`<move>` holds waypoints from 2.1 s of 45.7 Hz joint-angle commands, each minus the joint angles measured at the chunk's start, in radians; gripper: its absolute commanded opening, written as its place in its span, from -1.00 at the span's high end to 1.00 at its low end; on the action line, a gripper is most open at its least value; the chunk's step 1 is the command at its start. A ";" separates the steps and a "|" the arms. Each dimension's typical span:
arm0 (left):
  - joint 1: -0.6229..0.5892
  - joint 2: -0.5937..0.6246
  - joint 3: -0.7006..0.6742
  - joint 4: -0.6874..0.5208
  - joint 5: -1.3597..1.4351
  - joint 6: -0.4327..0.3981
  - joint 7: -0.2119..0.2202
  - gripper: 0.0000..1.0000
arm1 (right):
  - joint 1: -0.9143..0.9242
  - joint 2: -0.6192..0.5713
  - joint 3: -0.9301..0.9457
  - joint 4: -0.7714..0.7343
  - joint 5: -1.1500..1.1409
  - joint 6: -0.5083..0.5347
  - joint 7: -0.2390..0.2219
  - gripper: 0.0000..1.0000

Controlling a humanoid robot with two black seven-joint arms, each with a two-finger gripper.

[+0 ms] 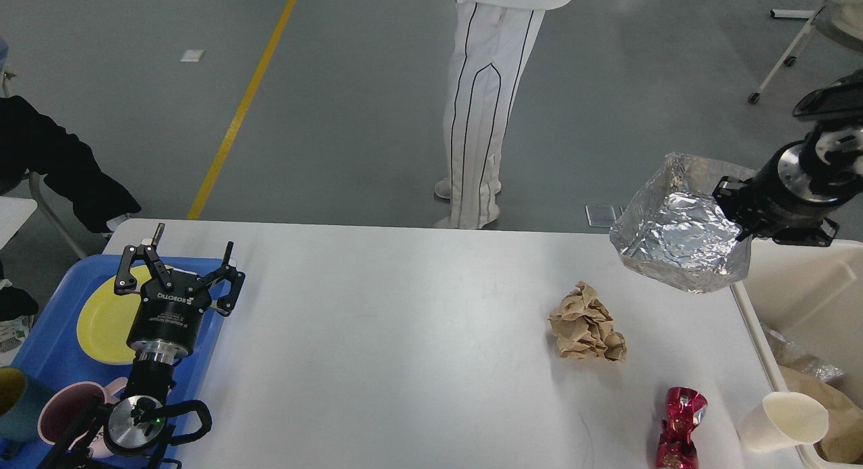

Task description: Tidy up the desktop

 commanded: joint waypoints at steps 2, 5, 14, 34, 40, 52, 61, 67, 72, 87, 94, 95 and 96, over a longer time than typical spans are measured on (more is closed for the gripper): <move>0.000 0.000 0.000 0.000 0.000 0.000 -0.002 -0.93 | 0.263 -0.003 -0.017 0.171 -0.145 0.176 0.072 1.00; 0.001 0.000 0.000 0.000 0.000 0.000 0.000 -0.93 | 0.351 -0.003 -0.019 0.231 -0.188 0.235 0.130 1.00; 0.000 0.000 0.000 0.002 0.000 0.000 -0.002 -0.93 | 0.492 0.011 -0.110 0.322 -0.275 0.292 0.333 1.00; 0.000 0.000 0.000 0.000 0.000 0.000 0.000 -0.93 | 0.429 -0.024 -0.281 0.290 -0.287 0.140 0.339 1.00; 0.001 0.000 0.000 0.000 0.000 0.000 0.000 -0.93 | 0.247 -0.179 -0.304 0.153 -0.300 0.037 0.330 1.00; 0.001 0.000 0.000 0.002 0.000 0.000 0.000 -0.93 | -0.252 -0.390 -0.166 -0.161 -0.298 -0.208 0.325 1.00; 0.001 0.000 0.000 0.002 0.000 0.000 0.000 -0.93 | -0.699 -0.400 0.102 -0.494 -0.249 -0.264 0.320 1.00; 0.001 0.000 0.000 0.000 0.000 0.000 0.000 -0.93 | -1.023 -0.367 0.282 -0.805 -0.180 -0.267 0.308 1.00; 0.001 0.000 0.000 0.000 0.000 0.000 0.000 -0.93 | -1.249 -0.269 0.402 -1.051 -0.168 -0.271 0.291 1.00; 0.001 0.000 0.000 0.002 0.000 0.000 -0.002 -0.93 | -1.473 -0.134 0.466 -1.229 -0.166 -0.400 0.247 1.00; 0.001 0.000 0.000 0.000 0.000 0.000 -0.002 -0.93 | -1.475 -0.124 0.492 -1.231 -0.166 -0.402 0.216 1.00; 0.001 0.000 0.000 0.000 0.000 0.000 0.000 -0.93 | -1.475 -0.124 0.494 -1.231 -0.166 -0.402 0.215 1.00; 0.000 0.000 0.000 0.000 0.000 0.000 0.000 -0.93 | -1.475 -0.124 0.494 -1.231 -0.166 -0.402 0.212 1.00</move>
